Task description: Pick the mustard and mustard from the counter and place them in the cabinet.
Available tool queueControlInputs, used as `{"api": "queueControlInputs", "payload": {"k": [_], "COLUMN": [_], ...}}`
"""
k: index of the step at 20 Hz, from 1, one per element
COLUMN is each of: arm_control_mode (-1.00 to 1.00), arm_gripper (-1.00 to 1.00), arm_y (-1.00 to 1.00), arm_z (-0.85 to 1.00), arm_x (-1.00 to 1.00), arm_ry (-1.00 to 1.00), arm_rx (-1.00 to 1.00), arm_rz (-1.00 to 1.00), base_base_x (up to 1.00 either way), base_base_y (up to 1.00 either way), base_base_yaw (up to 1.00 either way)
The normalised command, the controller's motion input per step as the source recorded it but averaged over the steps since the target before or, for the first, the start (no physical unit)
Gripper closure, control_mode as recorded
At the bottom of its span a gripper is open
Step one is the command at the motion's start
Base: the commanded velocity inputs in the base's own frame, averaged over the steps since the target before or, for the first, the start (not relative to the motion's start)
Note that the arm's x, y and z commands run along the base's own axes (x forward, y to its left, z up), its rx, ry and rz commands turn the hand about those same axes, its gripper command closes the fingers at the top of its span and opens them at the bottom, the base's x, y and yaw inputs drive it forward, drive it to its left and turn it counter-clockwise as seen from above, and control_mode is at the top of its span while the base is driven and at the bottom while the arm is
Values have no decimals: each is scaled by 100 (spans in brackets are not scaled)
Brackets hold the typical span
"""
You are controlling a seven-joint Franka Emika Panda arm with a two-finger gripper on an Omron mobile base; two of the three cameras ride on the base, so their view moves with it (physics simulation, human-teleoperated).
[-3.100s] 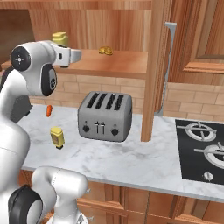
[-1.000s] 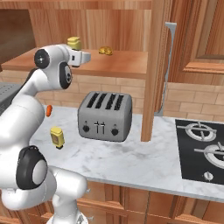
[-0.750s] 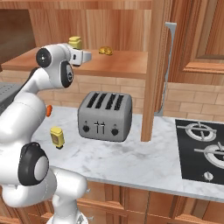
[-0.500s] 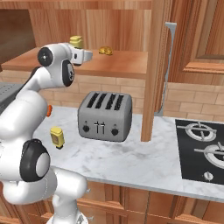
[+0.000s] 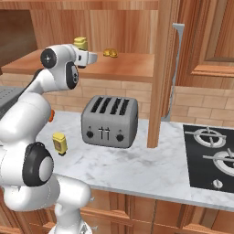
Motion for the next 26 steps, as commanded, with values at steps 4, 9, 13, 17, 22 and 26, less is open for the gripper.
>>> {"api": "queueControlInputs", "payload": {"k": [4, 9, 13, 17, 22, 26], "arm_control_mode": [-100, -100, -100, -100, -100, -100], "arm_gripper": [-100, -100, -100, -100, -100, -100], "arm_y": [0, 14, 10, 2, -2, -9], "arm_z": [12, 26, 20, 2, -11, -35], "arm_x": [-8, -12, -28, -64, -91, -100], "arm_ry": [0, 0, 0, 0, 0, 3], "arm_rx": [0, 0, -2, -6, -9, -12], "arm_rz": [0, 0, 0, 0, 0, 0], "base_base_x": [0, 0, 0, 0, 0, 0], "base_base_y": [0, 0, 0, 0, 0, 0], "base_base_yaw": [0, 0, 0, 0, 0, 0]}}
